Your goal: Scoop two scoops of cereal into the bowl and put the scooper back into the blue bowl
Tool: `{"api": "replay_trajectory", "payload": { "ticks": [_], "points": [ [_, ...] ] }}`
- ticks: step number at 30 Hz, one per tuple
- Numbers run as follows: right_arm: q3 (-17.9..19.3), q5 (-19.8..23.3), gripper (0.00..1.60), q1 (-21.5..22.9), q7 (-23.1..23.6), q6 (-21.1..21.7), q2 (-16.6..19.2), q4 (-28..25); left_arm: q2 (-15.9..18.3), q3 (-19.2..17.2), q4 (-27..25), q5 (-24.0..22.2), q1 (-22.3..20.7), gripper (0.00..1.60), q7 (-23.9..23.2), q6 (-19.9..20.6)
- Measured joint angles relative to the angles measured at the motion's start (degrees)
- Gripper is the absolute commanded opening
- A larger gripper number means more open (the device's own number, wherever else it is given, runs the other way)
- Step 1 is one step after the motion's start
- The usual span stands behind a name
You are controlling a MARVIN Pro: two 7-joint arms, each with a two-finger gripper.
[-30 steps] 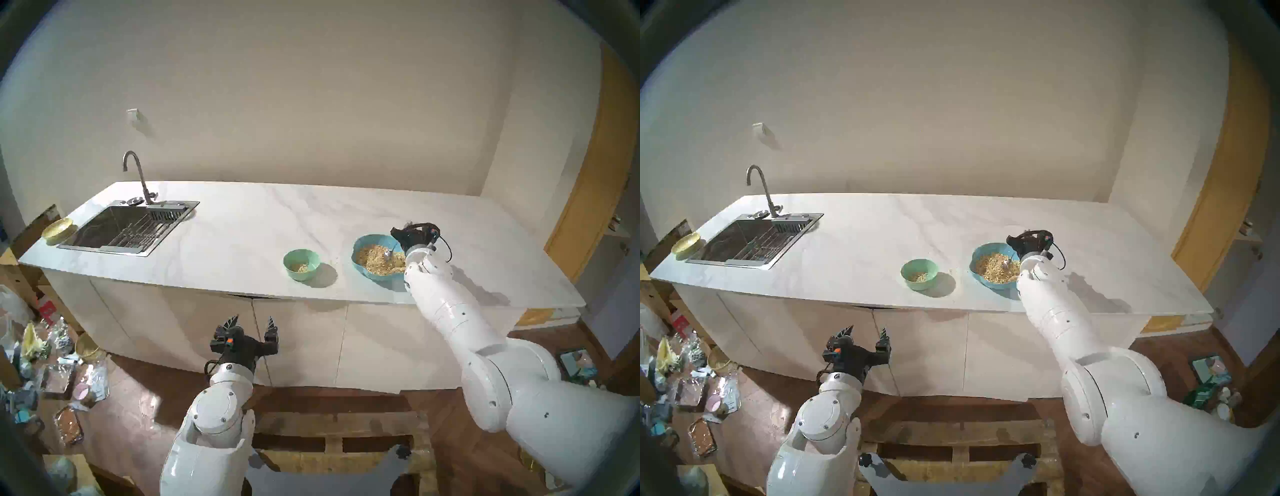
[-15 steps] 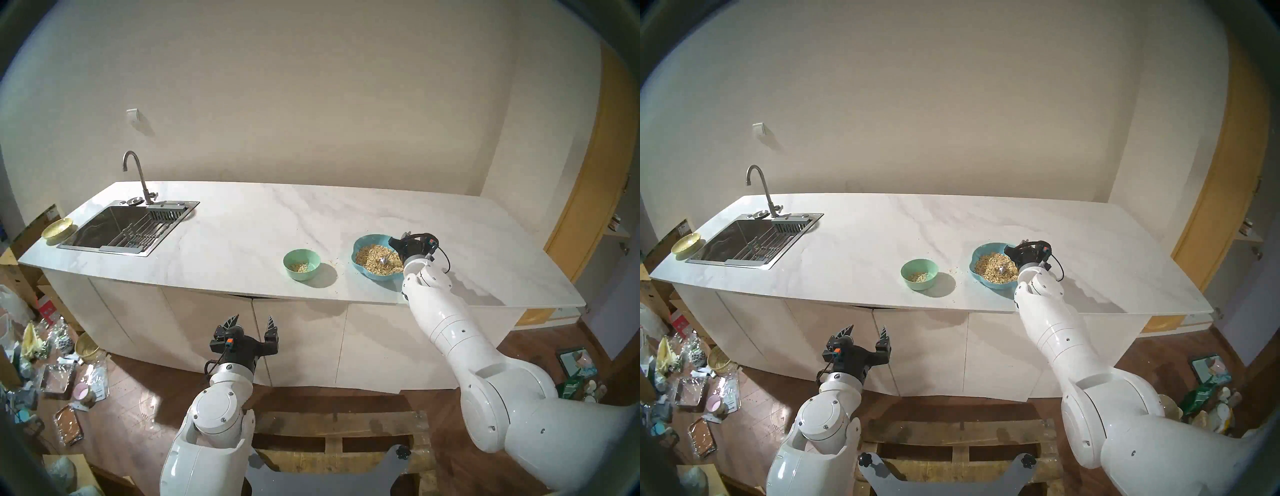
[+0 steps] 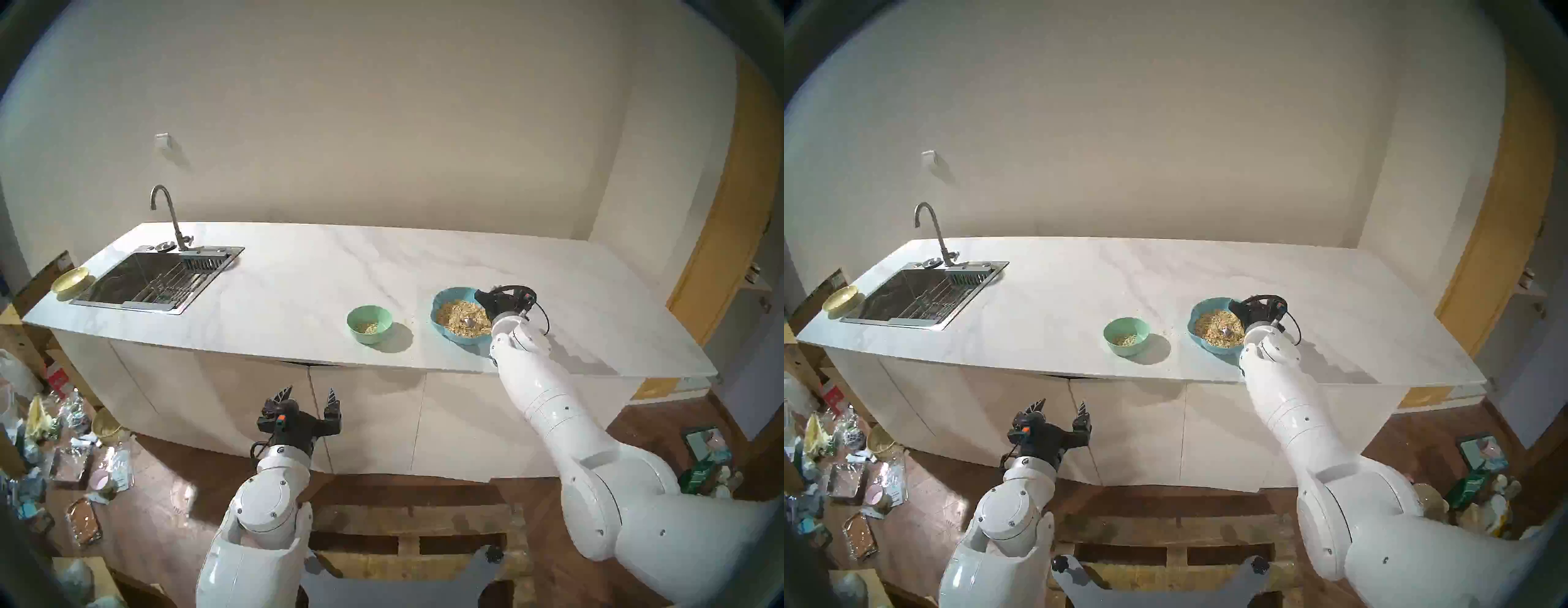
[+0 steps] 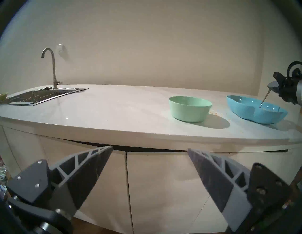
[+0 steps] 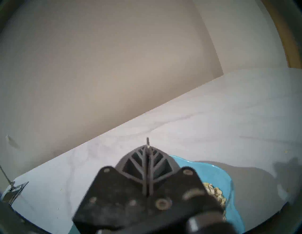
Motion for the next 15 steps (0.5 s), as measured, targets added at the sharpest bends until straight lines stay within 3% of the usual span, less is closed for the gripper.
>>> {"api": "replay_trajectory", "payload": {
  "ticks": [15],
  "points": [
    [1.1,2.4,0.00,0.0,-1.7,4.2,-1.0,-0.7,0.0,0.0,0.0,0.0,0.0,1.60,0.0,0.0]
  ]
}}
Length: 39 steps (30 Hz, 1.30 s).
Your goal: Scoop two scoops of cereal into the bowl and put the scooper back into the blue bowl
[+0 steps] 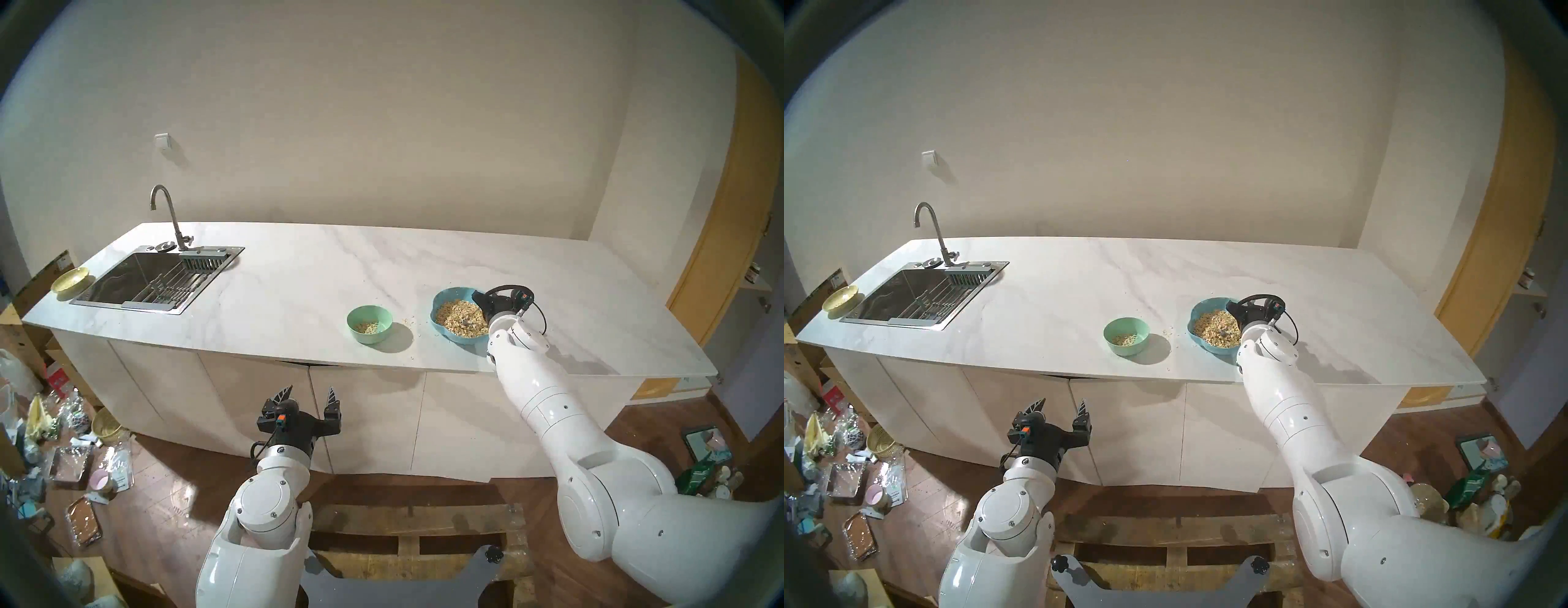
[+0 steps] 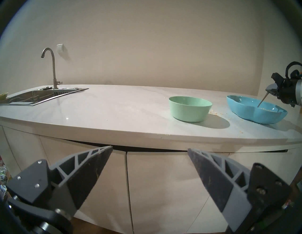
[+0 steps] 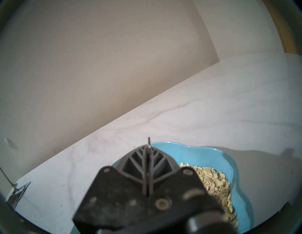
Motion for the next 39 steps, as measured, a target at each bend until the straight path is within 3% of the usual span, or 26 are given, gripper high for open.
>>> {"api": "replay_trajectory", "payload": {
  "ticks": [18,39],
  "points": [
    [4.0,4.9,0.00,1.2,-0.4,5.2,-1.6,1.1,0.0,0.0,0.0,0.0,0.0,1.60,0.0,0.0],
    [7.1,8.1,0.00,5.4,-0.3,8.6,-1.5,6.6,0.0,0.0,0.0,0.0,0.0,1.60,0.0,0.0]
  ]
}}
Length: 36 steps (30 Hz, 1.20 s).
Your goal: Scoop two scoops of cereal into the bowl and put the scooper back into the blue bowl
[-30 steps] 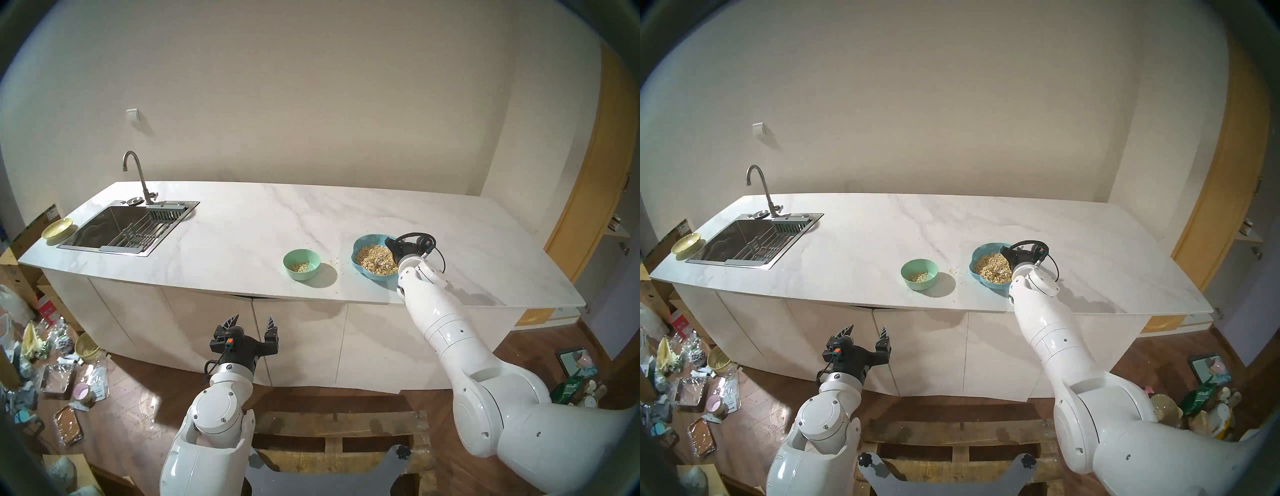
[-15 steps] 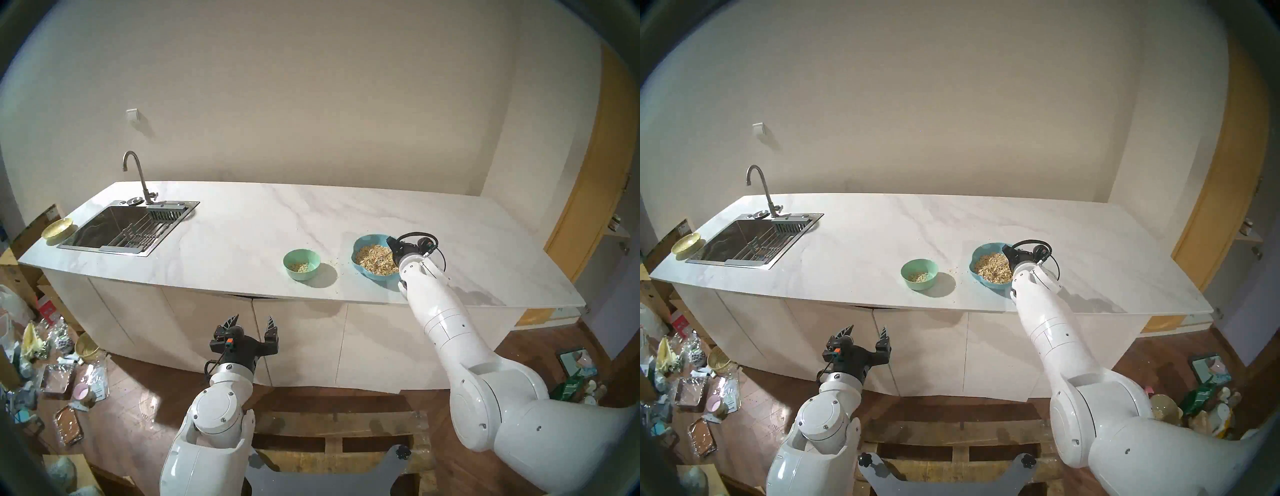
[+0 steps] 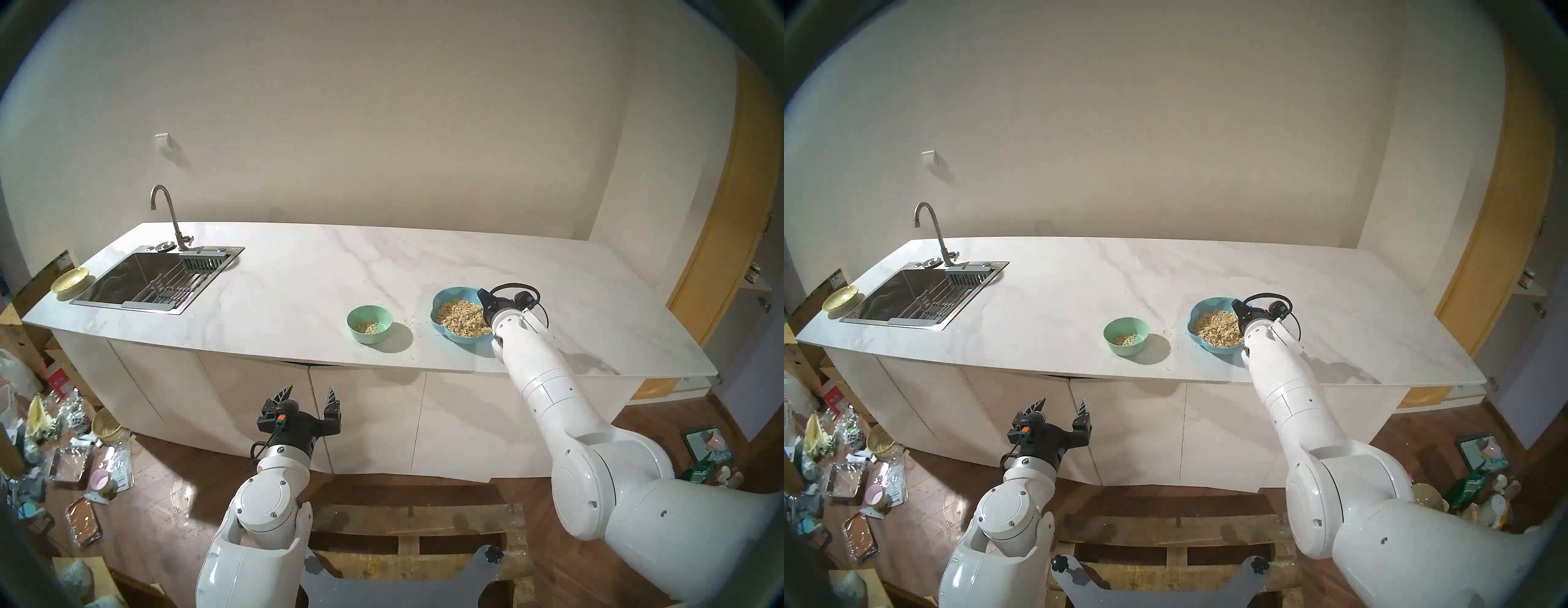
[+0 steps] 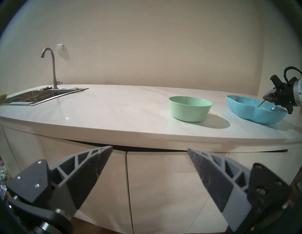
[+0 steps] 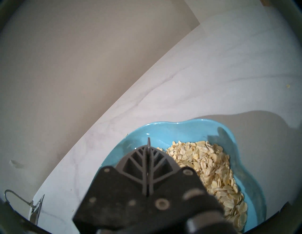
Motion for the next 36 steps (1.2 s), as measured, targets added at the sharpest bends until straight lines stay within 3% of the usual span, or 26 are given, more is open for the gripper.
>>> {"api": "replay_trajectory", "payload": {
  "ticks": [14,36],
  "points": [
    [0.9,0.8,0.00,2.2,-0.1,1.9,0.9,0.6,0.0,0.0,0.0,0.0,0.0,1.60,0.0,0.0],
    [4.1,3.5,0.00,1.3,-1.2,3.1,-0.3,-1.0,0.0,0.0,0.0,0.0,0.0,1.60,0.0,0.0]
  ]
}}
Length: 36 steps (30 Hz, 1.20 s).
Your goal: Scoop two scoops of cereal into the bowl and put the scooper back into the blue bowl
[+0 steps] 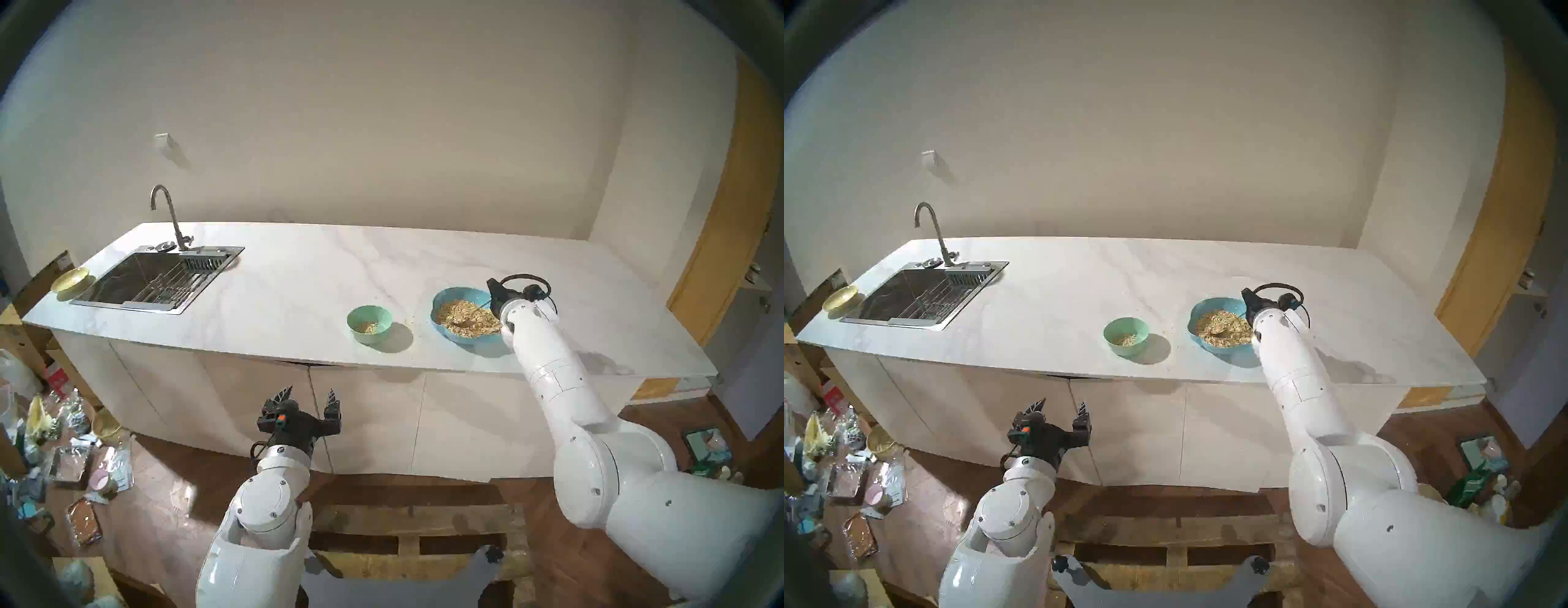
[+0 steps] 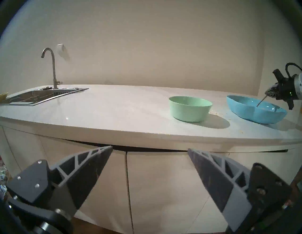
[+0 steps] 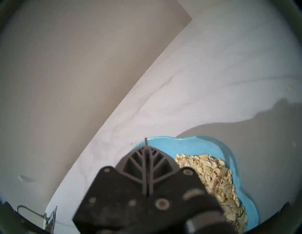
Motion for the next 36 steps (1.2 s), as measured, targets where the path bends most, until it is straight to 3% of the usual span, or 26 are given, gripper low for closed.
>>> {"api": "replay_trajectory", "payload": {
  "ticks": [25,36],
  "points": [
    [2.8,2.0,0.00,0.3,-0.6,0.0,-0.5,-0.7,0.0,0.0,0.0,0.0,0.0,1.60,0.0,0.0],
    [2.5,2.5,0.00,-0.7,-1.3,0.9,-1.7,-4.0,0.0,0.0,0.0,0.0,0.0,1.60,0.0,0.0]
  ]
}}
